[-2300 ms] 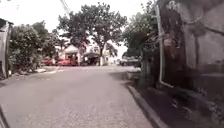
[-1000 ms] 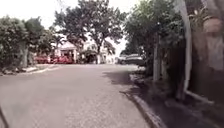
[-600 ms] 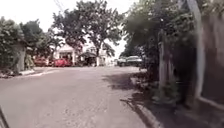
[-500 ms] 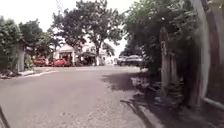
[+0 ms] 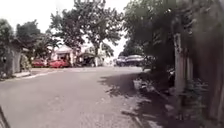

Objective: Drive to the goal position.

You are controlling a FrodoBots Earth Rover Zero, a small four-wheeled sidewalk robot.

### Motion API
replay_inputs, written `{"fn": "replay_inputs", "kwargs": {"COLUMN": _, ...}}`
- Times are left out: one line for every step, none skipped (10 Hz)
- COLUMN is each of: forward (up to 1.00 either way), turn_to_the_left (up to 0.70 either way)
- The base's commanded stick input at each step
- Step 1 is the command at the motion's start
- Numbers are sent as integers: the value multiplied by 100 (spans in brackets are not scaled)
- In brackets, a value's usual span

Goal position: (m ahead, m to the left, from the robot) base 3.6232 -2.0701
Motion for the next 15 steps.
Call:
{"fn": "replay_inputs", "kwargs": {"forward": 70, "turn_to_the_left": 1}}
{"fn": "replay_inputs", "kwargs": {"forward": 70, "turn_to_the_left": 1}}
{"fn": "replay_inputs", "kwargs": {"forward": 70, "turn_to_the_left": 1}}
{"fn": "replay_inputs", "kwargs": {"forward": 70, "turn_to_the_left": 1}}
{"fn": "replay_inputs", "kwargs": {"forward": 70, "turn_to_the_left": 3}}
{"fn": "replay_inputs", "kwargs": {"forward": 70, "turn_to_the_left": 9}}
{"fn": "replay_inputs", "kwargs": {"forward": 70, "turn_to_the_left": 24}}
{"fn": "replay_inputs", "kwargs": {"forward": 70, "turn_to_the_left": 33}}
{"fn": "replay_inputs", "kwargs": {"forward": 70, "turn_to_the_left": 3}}
{"fn": "replay_inputs", "kwargs": {"forward": 70, "turn_to_the_left": 1}}
{"fn": "replay_inputs", "kwargs": {"forward": 70, "turn_to_the_left": 1}}
{"fn": "replay_inputs", "kwargs": {"forward": 70, "turn_to_the_left": 1}}
{"fn": "replay_inputs", "kwargs": {"forward": 70, "turn_to_the_left": 1}}
{"fn": "replay_inputs", "kwargs": {"forward": 70, "turn_to_the_left": 1}}
{"fn": "replay_inputs", "kwargs": {"forward": 70, "turn_to_the_left": 1}}
